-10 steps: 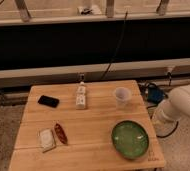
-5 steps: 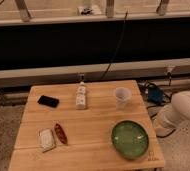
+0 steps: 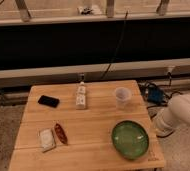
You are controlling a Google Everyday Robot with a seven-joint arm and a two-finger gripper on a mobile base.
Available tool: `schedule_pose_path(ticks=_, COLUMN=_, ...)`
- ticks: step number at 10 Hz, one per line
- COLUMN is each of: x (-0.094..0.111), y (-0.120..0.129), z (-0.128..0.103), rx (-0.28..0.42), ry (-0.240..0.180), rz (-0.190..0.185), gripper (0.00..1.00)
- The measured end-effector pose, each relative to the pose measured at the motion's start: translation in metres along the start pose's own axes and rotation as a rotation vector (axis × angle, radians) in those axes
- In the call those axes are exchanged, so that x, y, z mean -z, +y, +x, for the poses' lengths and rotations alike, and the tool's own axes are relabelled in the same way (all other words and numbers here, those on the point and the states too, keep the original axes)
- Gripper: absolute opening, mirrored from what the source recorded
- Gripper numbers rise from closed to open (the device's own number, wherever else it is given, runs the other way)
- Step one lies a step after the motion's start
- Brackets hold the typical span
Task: Push the ceramic bowl across the table
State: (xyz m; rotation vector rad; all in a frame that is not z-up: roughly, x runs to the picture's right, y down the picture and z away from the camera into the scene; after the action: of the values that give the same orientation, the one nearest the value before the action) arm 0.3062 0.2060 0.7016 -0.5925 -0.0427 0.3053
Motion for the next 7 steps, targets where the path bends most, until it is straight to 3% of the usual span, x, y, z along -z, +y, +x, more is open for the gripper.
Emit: schedule_pose_path(ticks=7, x=-0.025, y=0.011, z=-0.003, rx=0.014, ry=0.000, rz=-0.049, gripper=0.04)
